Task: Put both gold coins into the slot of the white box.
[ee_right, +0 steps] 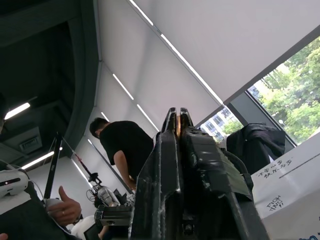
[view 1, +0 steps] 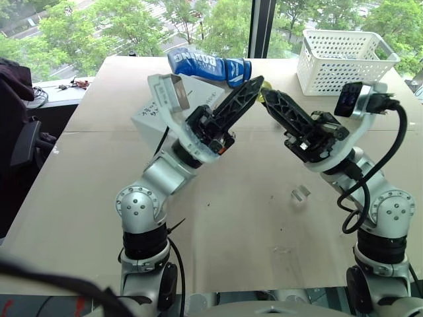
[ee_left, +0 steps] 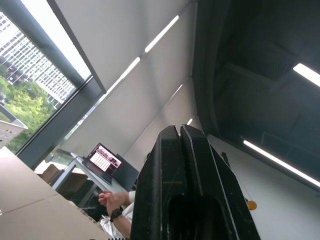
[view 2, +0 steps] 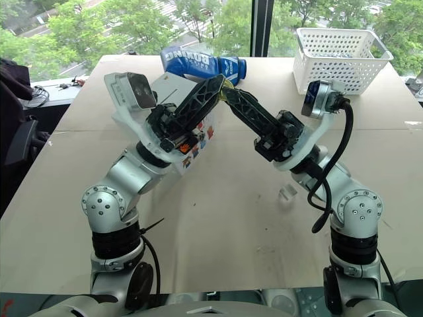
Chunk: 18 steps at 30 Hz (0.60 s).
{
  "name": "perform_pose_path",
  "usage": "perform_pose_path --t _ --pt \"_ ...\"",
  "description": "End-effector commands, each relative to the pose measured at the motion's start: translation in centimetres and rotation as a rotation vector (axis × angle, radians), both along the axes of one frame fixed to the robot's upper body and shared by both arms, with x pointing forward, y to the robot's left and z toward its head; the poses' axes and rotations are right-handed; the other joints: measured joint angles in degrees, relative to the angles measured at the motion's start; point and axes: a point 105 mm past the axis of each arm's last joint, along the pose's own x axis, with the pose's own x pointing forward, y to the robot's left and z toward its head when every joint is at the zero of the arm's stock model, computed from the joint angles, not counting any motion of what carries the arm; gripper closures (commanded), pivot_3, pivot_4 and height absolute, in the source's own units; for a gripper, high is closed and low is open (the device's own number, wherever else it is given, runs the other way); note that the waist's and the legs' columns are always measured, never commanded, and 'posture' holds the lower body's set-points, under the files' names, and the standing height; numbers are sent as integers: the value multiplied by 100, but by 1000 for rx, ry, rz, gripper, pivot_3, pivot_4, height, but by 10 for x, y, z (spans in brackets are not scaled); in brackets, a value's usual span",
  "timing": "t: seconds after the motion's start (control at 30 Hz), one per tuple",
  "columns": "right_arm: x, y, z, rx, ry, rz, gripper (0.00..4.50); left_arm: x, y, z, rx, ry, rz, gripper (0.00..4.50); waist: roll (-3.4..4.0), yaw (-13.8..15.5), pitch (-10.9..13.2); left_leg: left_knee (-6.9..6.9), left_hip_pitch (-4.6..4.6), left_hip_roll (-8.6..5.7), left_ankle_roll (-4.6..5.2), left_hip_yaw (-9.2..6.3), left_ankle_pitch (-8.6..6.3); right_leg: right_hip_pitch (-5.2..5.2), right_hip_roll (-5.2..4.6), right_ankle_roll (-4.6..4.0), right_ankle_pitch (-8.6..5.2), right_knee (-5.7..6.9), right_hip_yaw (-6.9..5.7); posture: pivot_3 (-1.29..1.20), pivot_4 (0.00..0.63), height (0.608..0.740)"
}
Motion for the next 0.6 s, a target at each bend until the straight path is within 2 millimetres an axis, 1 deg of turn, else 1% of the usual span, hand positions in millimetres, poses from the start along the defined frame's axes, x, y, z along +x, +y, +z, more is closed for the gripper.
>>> perform_pose_path --t 0.03,0.07,0.1,0.17,0.2,0.23,0.27,0.33,0.37,0.43,0.5,0.6 --pt "-13 2 12 8 -67 40 2925 4 -3 -1 31 11 25 4500 0 0 0 0 0 0 0 0 0 0 0 0 0 0 0 0 150 704" --pt "-10 1 11 -9 -63 16 2401 9 0 -1 37 21 53 4500 0 1 0 0 0 0 0 0 0 0 0 0 0 0 0 0 150 704" --pt "-4 -2 8 -29 -54 -26 2108 14 4 1 47 26 88 4500 0 4 0 0 0 0 0 0 0 0 0 0 0 0 0 0 150 704" --pt "4 -7 6 -51 -48 -80 1243 20 10 5 74 19 144 4500 0 5 0 0 0 0 0 -1 0 0 0 0 0 0 -1 0 150 704" --pt "7 -9 5 -68 -56 -101 781 23 12 7 100 6 178 4500 0 3 0 0 0 -1 0 0 0 0 0 0 0 0 -1 0 150 704" --pt "9 -10 3 -92 -69 -120 195 26 14 9 128 -8 218 4500 0 3 0 0 0 -1 0 0 0 0 1 0 0 0 -1 0 150 704" --pt "14 -12 0 -160 -119 -174 67 32 20 16 179 -40 297 4500 0 3 0 0 -1 -2 0 0 0 0 1 0 0 -1 0 0 150 704" --pt "22 -14 -8 -316 -227 -263 67 38 28 29 294 -117 422 4500 0 5 2 0 -4 -6 0 0 0 -1 1 0 0 -3 -1 0 150 704" --pt "23 -14 -11 -383 -279 -282 67 39 30 32 358 -155 470 4500 0 4 2 0 -3 -6 0 1 0 -1 2 0 0 -5 -1 0 150 704" --pt "22 -11 -13 -458 -381 -279 67 44 34 34 484 -195 548 4500 0 -5 3 -3 -2 -7 1 2 -1 -1 4 1 -1 -10 0 0 150 704" --pt "20 -6 -9 -487 -475 -270 67 50 35 33 618 -227 622 4500 0 -8 3 -12 2 -5 1 3 -1 -2 8 1 -1 -14 1 0 150 704" --pt "19 1 -8 -556 -602 -258 67 59 37 31 748 -252 726 4500 -1 3 4 -23 1 -1 -18 2 10 -5 7 1 -1 -17 -2 0 150 704"
